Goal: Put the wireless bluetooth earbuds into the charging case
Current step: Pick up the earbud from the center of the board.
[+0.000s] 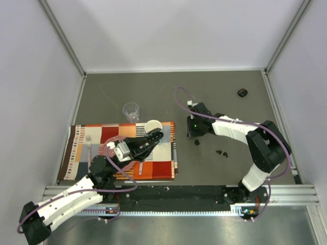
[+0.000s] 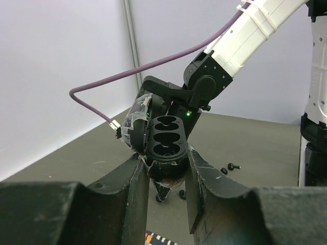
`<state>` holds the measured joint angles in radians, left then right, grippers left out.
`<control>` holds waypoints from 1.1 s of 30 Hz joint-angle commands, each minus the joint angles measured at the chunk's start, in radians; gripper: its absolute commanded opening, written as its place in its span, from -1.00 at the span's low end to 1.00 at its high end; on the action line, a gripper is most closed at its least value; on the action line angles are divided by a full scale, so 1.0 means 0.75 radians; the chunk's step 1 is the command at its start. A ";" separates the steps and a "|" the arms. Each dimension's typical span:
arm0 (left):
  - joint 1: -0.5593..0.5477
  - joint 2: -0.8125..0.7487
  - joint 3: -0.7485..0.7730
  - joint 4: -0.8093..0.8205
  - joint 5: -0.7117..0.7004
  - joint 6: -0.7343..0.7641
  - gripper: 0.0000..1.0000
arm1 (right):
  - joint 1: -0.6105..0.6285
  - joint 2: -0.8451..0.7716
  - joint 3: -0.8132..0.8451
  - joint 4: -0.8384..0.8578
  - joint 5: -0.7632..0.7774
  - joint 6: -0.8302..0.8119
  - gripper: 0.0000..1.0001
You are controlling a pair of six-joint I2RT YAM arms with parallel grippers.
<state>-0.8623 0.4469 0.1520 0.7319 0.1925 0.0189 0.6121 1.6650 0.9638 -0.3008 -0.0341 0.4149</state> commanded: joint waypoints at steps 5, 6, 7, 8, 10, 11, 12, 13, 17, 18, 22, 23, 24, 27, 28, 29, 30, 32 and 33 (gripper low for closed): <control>0.004 -0.007 -0.015 0.039 -0.013 0.008 -1.00 | 0.008 0.042 0.063 0.000 0.099 -0.054 -0.43; 0.002 -0.007 -0.015 0.041 -0.013 0.008 -1.00 | 0.008 0.044 0.065 -0.004 0.105 -0.056 -0.43; 0.004 -0.005 -0.015 0.041 -0.013 0.008 -1.00 | 0.006 0.046 0.067 -0.006 0.105 -0.058 -0.43; 0.002 -0.005 -0.015 0.041 -0.011 0.003 -1.00 | 0.008 0.048 0.071 -0.006 0.107 -0.062 -0.43; 0.004 -0.001 -0.015 0.041 -0.013 0.008 -1.00 | 0.006 0.052 0.075 -0.010 0.115 -0.064 -0.44; 0.004 -0.005 -0.015 0.039 -0.015 0.010 -1.00 | 0.008 0.061 0.077 -0.010 0.113 -0.066 -0.45; 0.004 -0.005 -0.015 0.041 -0.015 0.010 -1.00 | 0.008 0.063 0.083 -0.012 0.121 -0.064 -0.46; 0.002 -0.005 -0.015 0.041 -0.015 0.010 -1.00 | 0.008 0.069 0.085 -0.018 0.121 -0.062 -0.49; 0.004 -0.003 -0.017 0.041 -0.021 0.012 -1.00 | 0.008 0.075 0.095 -0.022 0.131 -0.064 -0.60; 0.004 -0.003 -0.017 0.041 -0.019 0.012 -1.00 | 0.006 0.073 0.098 -0.022 0.135 -0.066 -0.63; 0.002 -0.001 -0.017 0.041 -0.019 0.016 -1.00 | 0.008 0.071 0.106 -0.028 0.142 -0.070 -0.59; 0.004 -0.001 -0.017 0.041 -0.019 0.014 -1.00 | 0.008 0.069 0.108 -0.026 0.144 -0.072 -0.57; 0.002 -0.001 -0.017 0.041 -0.019 0.012 -1.00 | 0.008 0.069 0.110 -0.026 0.150 -0.072 -0.54; 0.004 -0.001 -0.017 0.039 -0.021 0.010 -1.00 | 0.008 0.073 0.122 -0.035 0.162 -0.077 -0.49; 0.002 0.003 -0.017 0.041 -0.021 0.010 -1.00 | 0.008 0.081 0.126 -0.037 0.160 -0.081 -0.48; 0.004 0.001 -0.017 0.041 -0.019 0.012 -1.00 | 0.008 0.081 0.132 -0.037 0.164 -0.081 -0.48; 0.002 0.001 -0.017 0.041 -0.021 0.014 -1.00 | 0.008 0.083 0.134 -0.041 0.166 -0.083 -0.47; 0.002 -0.001 -0.017 0.041 -0.023 0.014 -1.00 | 0.008 0.089 0.140 -0.045 0.172 -0.083 -0.47; 0.002 0.001 -0.017 0.041 -0.025 0.014 -1.00 | 0.006 0.089 0.143 -0.045 0.170 -0.085 -0.49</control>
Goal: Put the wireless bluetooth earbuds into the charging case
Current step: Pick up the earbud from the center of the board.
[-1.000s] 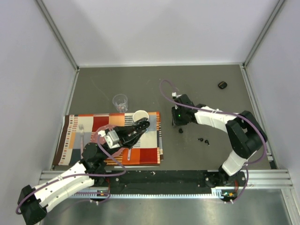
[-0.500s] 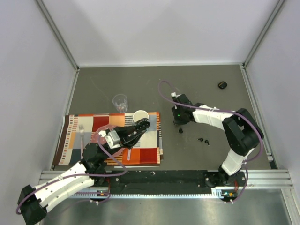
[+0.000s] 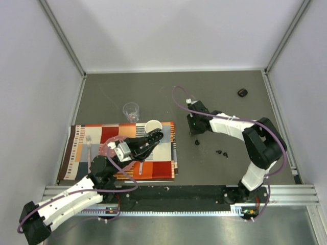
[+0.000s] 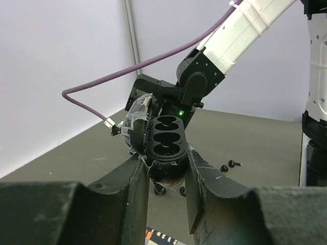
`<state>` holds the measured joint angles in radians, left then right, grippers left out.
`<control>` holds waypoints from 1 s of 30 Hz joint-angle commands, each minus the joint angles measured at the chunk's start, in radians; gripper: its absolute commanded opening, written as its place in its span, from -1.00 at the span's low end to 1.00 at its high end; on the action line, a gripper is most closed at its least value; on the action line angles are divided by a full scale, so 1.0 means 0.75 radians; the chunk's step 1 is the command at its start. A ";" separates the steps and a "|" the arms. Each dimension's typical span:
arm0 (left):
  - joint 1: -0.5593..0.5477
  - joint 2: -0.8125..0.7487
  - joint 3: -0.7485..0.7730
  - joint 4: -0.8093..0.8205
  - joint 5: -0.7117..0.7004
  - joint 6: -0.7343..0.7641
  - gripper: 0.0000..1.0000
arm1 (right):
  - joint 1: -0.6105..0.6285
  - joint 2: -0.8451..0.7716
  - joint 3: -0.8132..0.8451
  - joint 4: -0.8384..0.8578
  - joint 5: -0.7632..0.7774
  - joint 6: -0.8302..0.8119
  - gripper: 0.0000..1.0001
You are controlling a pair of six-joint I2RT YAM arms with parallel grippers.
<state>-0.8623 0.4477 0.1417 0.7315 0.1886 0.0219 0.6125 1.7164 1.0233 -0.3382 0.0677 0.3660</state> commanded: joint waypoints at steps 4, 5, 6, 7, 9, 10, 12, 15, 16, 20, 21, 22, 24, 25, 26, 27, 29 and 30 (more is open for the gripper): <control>0.004 -0.002 -0.003 0.037 -0.020 0.010 -1.00 | 0.008 0.025 0.069 0.001 0.035 -0.024 -0.62; 0.004 -0.002 -0.003 0.035 -0.020 0.010 -1.00 | 0.008 0.025 0.069 0.001 0.032 -0.024 -0.63; 0.004 -0.004 -0.001 0.037 -0.022 0.010 -1.00 | 0.008 0.023 0.069 -0.003 0.030 -0.024 -0.71; 0.004 -0.002 -0.001 0.037 -0.020 0.008 -1.00 | 0.006 0.021 0.067 -0.001 0.030 -0.022 -0.75; 0.002 -0.004 -0.001 0.037 -0.022 0.010 -1.00 | 0.006 0.012 0.065 -0.001 0.034 -0.024 -0.80; 0.004 -0.004 -0.001 0.037 -0.024 0.012 -1.00 | 0.006 0.008 0.061 -0.001 0.032 -0.022 -0.81; 0.004 -0.004 -0.001 0.037 -0.024 0.012 -1.00 | 0.008 -0.008 0.057 -0.001 0.030 -0.024 -0.89; 0.004 -0.002 0.001 0.037 -0.020 0.012 -1.00 | 0.006 -0.055 0.047 -0.001 0.016 -0.038 -1.00; 0.004 -0.002 0.003 0.035 -0.020 0.012 -1.00 | 0.006 -0.071 0.039 -0.003 0.004 -0.052 -1.00; 0.004 -0.006 0.003 0.035 -0.016 0.016 -1.00 | 0.008 -0.208 0.006 -0.005 -0.086 -0.089 -1.00; 0.004 -0.010 0.003 0.031 -0.014 0.016 -1.00 | 0.006 -0.245 -0.004 -0.009 -0.115 -0.095 -1.00; 0.004 -0.012 0.003 0.029 -0.012 0.016 -1.00 | 0.006 -0.328 -0.023 -0.009 -0.139 -0.116 -1.00; 0.002 -0.014 0.001 0.027 -0.004 0.016 -1.00 | 0.008 -0.411 -0.039 -0.019 -0.221 -0.142 -1.00; 0.004 -0.014 0.001 0.023 0.002 0.016 -1.00 | 0.008 -0.498 -0.049 -0.030 -0.262 -0.193 -1.00; 0.004 -0.014 0.001 0.023 0.016 0.020 -1.00 | 0.006 -0.539 -0.051 -0.044 -0.341 -0.220 -1.00; 0.002 -0.014 0.001 0.021 0.029 0.024 -1.00 | 0.008 -0.586 -0.049 -0.066 -0.360 -0.242 -1.00; 0.002 -0.020 0.003 0.013 0.055 0.030 -1.00 | 0.006 -0.717 -0.047 -0.118 -0.436 -0.310 -1.00; 0.004 -0.022 0.001 0.013 0.065 0.032 -1.00 | 0.008 -0.758 -0.047 -0.132 -0.485 -0.340 -1.00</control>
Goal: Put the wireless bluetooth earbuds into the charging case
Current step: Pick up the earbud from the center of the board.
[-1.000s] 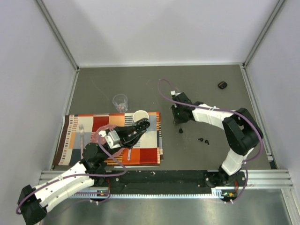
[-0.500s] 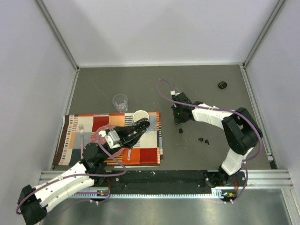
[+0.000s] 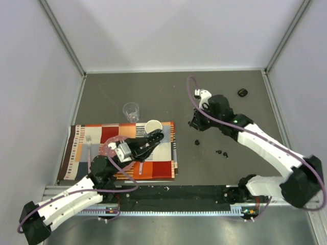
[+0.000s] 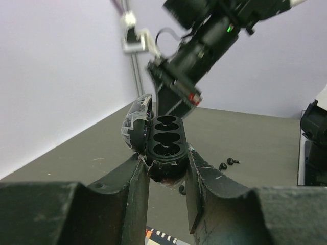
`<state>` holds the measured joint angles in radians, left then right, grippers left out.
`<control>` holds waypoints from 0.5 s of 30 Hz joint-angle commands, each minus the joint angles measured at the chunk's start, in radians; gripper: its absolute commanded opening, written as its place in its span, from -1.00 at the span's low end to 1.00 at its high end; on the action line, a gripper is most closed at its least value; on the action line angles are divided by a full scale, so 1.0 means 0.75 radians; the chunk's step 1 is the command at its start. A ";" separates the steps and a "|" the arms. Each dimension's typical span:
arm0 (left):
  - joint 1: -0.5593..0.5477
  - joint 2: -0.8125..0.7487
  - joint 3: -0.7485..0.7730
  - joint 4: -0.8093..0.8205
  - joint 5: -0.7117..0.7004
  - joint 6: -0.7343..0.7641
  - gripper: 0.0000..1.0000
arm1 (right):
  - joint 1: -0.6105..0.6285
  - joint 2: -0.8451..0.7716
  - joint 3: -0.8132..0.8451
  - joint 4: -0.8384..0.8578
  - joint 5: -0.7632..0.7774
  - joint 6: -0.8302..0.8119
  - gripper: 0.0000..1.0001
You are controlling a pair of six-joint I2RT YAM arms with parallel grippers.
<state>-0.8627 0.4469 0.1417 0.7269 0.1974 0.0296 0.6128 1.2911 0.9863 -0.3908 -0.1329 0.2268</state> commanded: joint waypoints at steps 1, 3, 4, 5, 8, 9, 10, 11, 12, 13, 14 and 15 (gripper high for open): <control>0.003 -0.023 0.001 0.013 0.060 0.022 -1.00 | 0.007 -0.226 0.012 -0.098 -0.268 -0.206 -1.00; 0.005 -0.035 0.001 0.006 0.099 0.030 -1.00 | 0.005 -0.326 0.071 -0.150 -0.444 -0.279 -1.00; 0.005 -0.037 0.001 0.000 0.121 0.036 -1.00 | 0.007 -0.351 0.096 -0.211 -0.544 -0.296 -1.00; 0.003 -0.042 0.001 -0.002 0.133 0.044 -1.00 | 0.005 -0.384 0.123 -0.244 -0.595 -0.294 -1.00; 0.003 -0.038 0.013 -0.020 0.193 0.057 -1.00 | 0.058 -0.398 0.255 -0.419 -0.655 -0.429 -1.00; 0.003 -0.031 0.030 -0.028 0.215 0.059 -1.00 | 0.115 -0.380 0.327 -0.464 -0.655 -0.492 -1.00; 0.005 -0.023 0.042 -0.041 0.254 0.059 -1.00 | 0.154 -0.372 0.360 -0.501 -0.631 -0.515 -1.00; 0.003 -0.001 0.054 -0.077 0.277 0.061 -1.00 | 0.183 -0.355 0.388 -0.568 -0.621 -0.533 -1.00; 0.005 0.011 0.085 -0.096 0.297 0.059 -1.00 | 0.215 -0.329 0.437 -0.591 -0.610 -0.574 -1.00; 0.003 0.024 0.097 -0.108 0.342 0.059 -1.00 | 0.281 -0.316 0.456 -0.612 -0.568 -0.585 -1.00; 0.005 0.052 0.108 -0.112 0.360 0.059 -1.00 | 0.308 -0.308 0.470 -0.624 -0.549 -0.595 -1.00; 0.003 0.069 0.122 -0.118 0.375 0.055 -1.00 | 0.336 -0.302 0.495 -0.647 -0.537 -0.615 -1.00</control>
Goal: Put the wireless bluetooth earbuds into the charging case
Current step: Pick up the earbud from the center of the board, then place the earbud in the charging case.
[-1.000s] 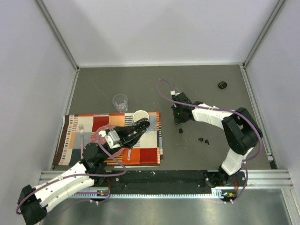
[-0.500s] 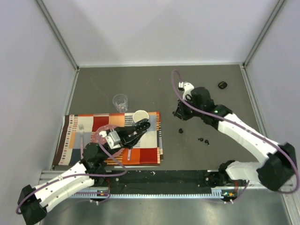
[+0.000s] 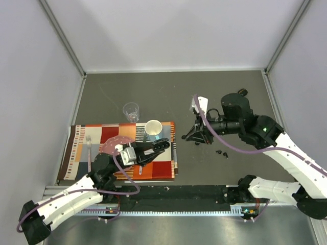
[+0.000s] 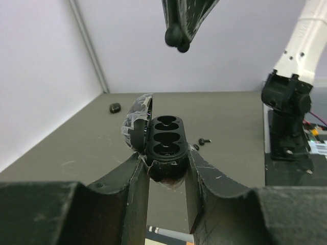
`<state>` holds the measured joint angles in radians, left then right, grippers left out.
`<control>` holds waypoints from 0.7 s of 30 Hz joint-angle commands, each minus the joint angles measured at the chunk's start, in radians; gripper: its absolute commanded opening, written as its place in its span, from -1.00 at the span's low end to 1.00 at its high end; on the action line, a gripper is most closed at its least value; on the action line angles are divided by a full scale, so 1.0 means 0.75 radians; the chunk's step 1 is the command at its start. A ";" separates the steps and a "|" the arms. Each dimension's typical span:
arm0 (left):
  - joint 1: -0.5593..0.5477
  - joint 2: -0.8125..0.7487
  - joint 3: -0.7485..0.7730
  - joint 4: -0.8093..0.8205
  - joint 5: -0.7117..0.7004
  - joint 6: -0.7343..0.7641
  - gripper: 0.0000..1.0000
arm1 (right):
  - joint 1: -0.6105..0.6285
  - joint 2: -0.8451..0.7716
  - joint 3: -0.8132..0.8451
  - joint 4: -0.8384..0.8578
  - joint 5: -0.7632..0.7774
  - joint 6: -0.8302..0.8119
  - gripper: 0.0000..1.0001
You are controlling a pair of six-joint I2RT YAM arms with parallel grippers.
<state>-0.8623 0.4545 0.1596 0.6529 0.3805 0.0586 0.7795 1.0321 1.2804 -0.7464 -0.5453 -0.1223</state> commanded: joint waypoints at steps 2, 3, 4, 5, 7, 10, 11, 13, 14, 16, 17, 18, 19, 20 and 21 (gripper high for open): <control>0.004 0.091 0.106 -0.012 0.178 0.006 -1.00 | 0.179 0.068 0.127 -0.191 0.042 -0.166 -1.00; 0.004 0.097 0.114 -0.003 0.194 0.002 -1.00 | 0.200 0.082 0.154 -0.219 0.052 -0.185 -1.00; 0.002 0.108 0.118 0.001 0.202 0.002 -1.00 | 0.222 0.109 0.166 -0.236 0.076 -0.191 -1.00; 0.002 0.120 0.121 0.005 0.215 -0.006 -1.00 | 0.271 0.125 0.178 -0.256 0.093 -0.199 -1.00; 0.004 0.128 0.127 0.013 0.231 -0.013 -1.00 | 0.314 0.146 0.205 -0.275 0.156 -0.217 -1.00; 0.002 0.143 0.133 0.013 0.262 -0.013 -1.00 | 0.349 0.176 0.228 -0.275 0.171 -0.234 -1.00; 0.002 0.151 0.133 0.013 0.264 -0.015 -1.00 | 0.359 0.180 0.232 -0.275 0.175 -0.240 -1.00; 0.002 0.157 0.139 0.013 0.278 -0.017 -1.00 | 0.364 0.186 0.246 -0.275 0.195 -0.246 -1.00; 0.004 0.159 0.141 0.011 0.282 -0.017 -1.00 | 0.366 0.189 0.252 -0.273 0.199 -0.246 -1.00; 0.002 0.163 0.145 0.011 0.292 -0.017 -1.00 | 0.370 0.191 0.262 -0.275 0.205 -0.250 -1.00; 0.004 0.167 0.145 0.011 0.296 -0.017 -1.00 | 0.370 0.193 0.266 -0.275 0.206 -0.250 -1.00; 0.004 0.169 0.149 0.011 0.298 -0.017 -1.00 | 0.382 0.199 0.275 -0.275 0.208 -0.252 -1.00; 0.002 0.173 0.151 0.011 0.301 -0.019 -1.00 | 0.386 0.203 0.277 -0.275 0.212 -0.256 -1.00; 0.004 0.179 0.153 0.015 0.303 -0.019 -1.00 | 0.390 0.205 0.281 -0.273 0.212 -0.258 -1.00; 0.004 0.183 0.157 0.017 0.305 -0.019 -1.00 | 0.398 0.215 0.287 -0.273 0.210 -0.260 -1.00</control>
<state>-0.8619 0.5819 0.2302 0.6247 0.5812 0.0521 1.0496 1.1778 1.4425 -0.9592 -0.4000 -0.2935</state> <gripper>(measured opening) 0.343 0.089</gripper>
